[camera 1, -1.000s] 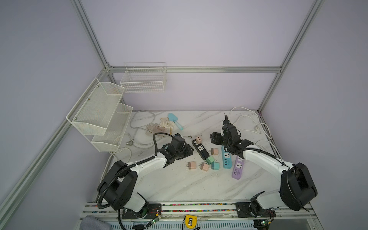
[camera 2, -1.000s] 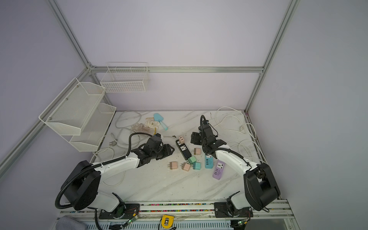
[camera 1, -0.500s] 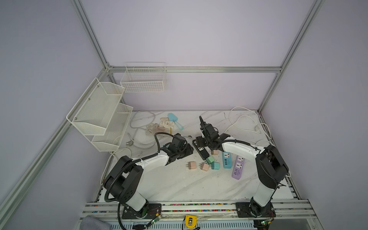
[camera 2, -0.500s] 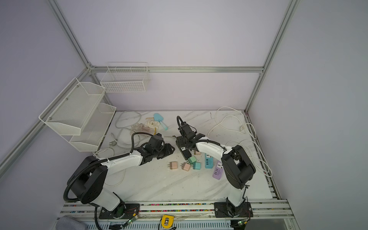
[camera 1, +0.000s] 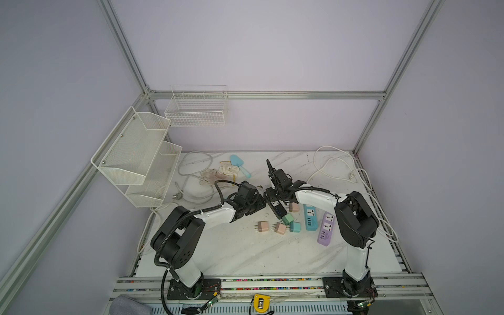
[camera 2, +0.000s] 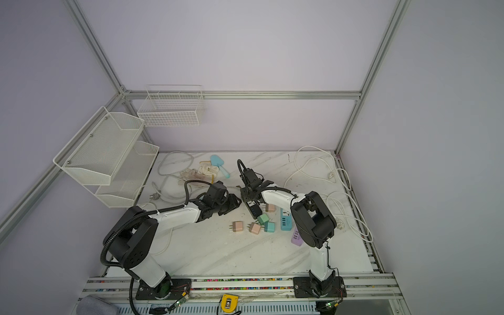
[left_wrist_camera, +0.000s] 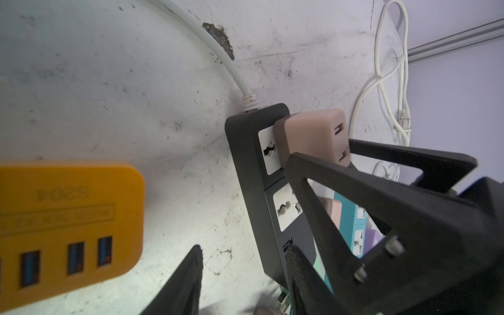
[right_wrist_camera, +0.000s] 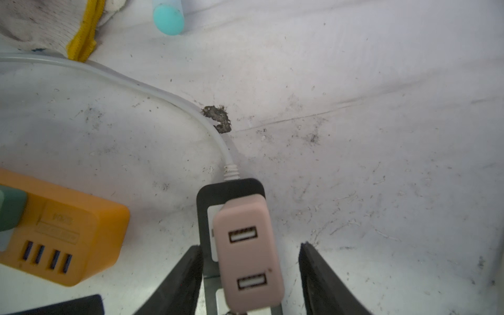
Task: Pull the plug off the socket
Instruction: 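Move the right gripper back over the remaining pink USB adapter on the black strip, then close the right gripper on the remaining pink USB adapter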
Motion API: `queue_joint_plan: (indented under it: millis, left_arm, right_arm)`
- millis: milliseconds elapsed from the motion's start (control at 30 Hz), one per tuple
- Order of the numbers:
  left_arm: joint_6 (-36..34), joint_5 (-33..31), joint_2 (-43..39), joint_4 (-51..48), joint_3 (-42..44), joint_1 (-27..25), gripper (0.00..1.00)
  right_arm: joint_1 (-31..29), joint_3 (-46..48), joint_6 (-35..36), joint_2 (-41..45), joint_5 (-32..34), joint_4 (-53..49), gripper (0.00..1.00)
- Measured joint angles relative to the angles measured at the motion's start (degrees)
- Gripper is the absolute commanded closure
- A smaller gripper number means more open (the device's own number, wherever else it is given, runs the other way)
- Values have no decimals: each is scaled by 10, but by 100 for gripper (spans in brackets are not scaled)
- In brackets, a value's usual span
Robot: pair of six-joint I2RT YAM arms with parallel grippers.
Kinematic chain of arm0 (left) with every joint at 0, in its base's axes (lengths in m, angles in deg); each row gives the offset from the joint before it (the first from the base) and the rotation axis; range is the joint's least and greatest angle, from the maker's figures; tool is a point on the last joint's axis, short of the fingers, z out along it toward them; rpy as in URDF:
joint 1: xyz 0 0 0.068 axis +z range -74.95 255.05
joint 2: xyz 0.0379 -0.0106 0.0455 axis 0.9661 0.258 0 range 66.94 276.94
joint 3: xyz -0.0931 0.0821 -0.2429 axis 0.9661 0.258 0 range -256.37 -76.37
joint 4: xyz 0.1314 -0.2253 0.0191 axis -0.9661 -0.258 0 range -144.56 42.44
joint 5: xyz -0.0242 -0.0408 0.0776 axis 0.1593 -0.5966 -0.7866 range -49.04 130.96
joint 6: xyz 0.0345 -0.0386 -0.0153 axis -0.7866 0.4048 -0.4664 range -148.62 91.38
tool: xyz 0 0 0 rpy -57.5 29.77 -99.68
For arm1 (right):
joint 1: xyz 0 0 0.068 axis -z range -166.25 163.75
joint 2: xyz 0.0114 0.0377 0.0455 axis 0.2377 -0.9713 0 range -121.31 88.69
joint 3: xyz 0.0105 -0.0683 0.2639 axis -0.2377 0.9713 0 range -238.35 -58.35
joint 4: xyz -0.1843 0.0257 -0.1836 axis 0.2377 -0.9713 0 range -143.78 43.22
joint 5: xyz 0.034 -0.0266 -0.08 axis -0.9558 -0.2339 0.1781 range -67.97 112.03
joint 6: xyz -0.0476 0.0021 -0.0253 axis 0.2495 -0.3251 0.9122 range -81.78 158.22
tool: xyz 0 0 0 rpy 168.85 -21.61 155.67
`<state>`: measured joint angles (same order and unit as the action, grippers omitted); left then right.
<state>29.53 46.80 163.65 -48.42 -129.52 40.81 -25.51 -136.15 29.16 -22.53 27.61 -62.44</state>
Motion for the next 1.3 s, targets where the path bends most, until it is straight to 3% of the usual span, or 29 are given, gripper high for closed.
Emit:
queue_joint_plan:
  millis: [633,1300]
  left_arm:
    - [14,36,88,30,-50,3,58]
    - [29,59,114,42,-61,-1,63]
  right_arm:
    - [0,-17,34,-23,-2,-4,70]
    - [3,-19,41,-24,-10,-5,80]
